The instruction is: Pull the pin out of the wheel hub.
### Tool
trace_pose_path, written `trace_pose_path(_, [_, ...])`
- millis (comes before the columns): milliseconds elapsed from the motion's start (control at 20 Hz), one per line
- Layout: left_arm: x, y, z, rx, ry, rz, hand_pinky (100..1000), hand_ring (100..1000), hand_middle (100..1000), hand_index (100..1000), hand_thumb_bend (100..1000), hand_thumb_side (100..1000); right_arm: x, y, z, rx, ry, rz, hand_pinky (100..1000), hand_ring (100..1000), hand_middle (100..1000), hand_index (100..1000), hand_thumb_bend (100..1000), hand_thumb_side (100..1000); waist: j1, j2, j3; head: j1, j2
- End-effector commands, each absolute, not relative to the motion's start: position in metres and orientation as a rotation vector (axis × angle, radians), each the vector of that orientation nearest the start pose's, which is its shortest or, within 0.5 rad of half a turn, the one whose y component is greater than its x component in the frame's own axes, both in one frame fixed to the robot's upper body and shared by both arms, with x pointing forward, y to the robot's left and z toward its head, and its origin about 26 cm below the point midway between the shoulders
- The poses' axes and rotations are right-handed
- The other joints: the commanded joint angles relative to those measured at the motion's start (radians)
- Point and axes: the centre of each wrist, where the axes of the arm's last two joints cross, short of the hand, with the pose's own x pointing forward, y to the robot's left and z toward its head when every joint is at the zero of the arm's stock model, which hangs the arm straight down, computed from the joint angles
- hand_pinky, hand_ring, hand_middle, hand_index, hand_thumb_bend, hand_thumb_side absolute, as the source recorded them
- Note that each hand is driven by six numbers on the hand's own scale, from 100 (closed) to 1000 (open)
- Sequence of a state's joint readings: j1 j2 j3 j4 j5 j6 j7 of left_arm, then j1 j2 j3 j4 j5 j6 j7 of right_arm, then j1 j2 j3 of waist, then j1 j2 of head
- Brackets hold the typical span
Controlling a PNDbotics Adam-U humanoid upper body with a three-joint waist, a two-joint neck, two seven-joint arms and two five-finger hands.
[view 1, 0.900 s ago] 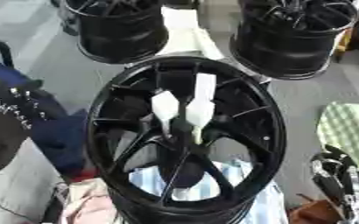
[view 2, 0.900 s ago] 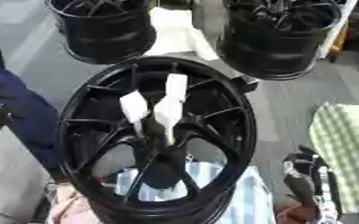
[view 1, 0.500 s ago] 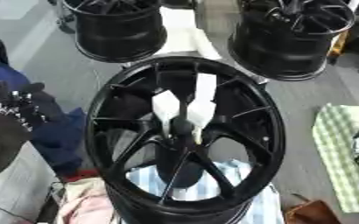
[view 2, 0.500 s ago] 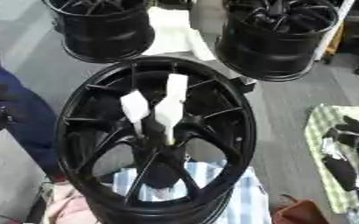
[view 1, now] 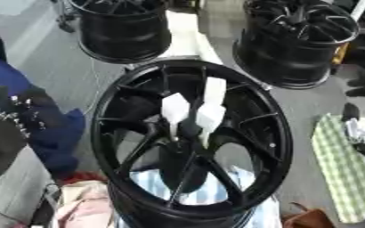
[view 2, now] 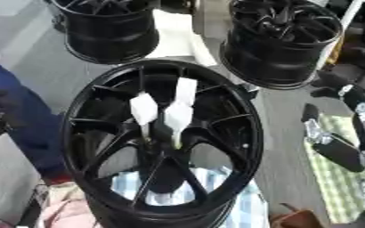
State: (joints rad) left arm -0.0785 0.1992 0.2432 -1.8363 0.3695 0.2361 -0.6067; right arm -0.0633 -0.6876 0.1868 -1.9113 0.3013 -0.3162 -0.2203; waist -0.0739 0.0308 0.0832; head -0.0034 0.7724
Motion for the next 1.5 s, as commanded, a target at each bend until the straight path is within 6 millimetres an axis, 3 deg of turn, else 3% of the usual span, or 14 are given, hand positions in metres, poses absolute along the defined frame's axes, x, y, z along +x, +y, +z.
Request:
trace_pose_path(50, [0.281,0.335,0.107,-0.476,-1.734,-0.353,669,511,648,824,100,993,0.274,-0.305,0.176,-0.493,-2.145,1.272,783,727,754,916,146,382,0.012,-0.010,-0.001,-0.008,-0.002])
trace_pose_path(200, [0.281,0.333,0.105,-0.485,-1.731,-0.357,669,506,648,824,100,995,0.282,-0.311,0.229,-0.326,-2.016,1.439,787,734,760,921,161,392,0.020,-0.010,-0.001,-0.013,-0.002])
trace_pose_path(450, [0.281,0.333,0.105,-0.489,-1.724,-0.376,670,493,649,825,100,1000,0.291,-0.295,0.262,-0.162,-1.891,1.548,794,747,773,929,181,403,0.019,-0.007,-0.001,-0.022,-0.002])
trace_pose_path(550, [0.281,0.332,0.104,-0.491,-1.721,-0.383,671,488,649,825,100,1000,0.293,-0.286,0.267,-0.134,-1.860,1.578,797,750,775,929,153,393,0.018,-0.006,-0.001,-0.029,-0.002])
trace_pose_path(900, [0.281,0.330,0.103,-0.496,-1.710,-0.403,672,471,650,826,100,1000,0.302,-0.254,0.280,-0.098,-1.748,1.676,807,772,791,930,189,413,0.017,0.000,-0.001,-0.052,-0.002])
trace_pose_path(1200, [0.282,0.327,0.103,-0.512,-1.709,-0.426,674,469,651,826,100,1000,0.335,-0.238,0.275,-0.080,-1.661,1.702,827,819,845,942,209,423,0.020,0.003,0.011,-0.076,-0.002])
trace_pose_path(1500, [0.285,0.322,0.103,-0.543,-1.712,-0.447,675,470,651,827,100,1000,0.368,-0.220,0.258,-0.057,-1.588,1.742,841,859,899,958,217,418,0.030,0.009,0.038,-0.110,-0.002])
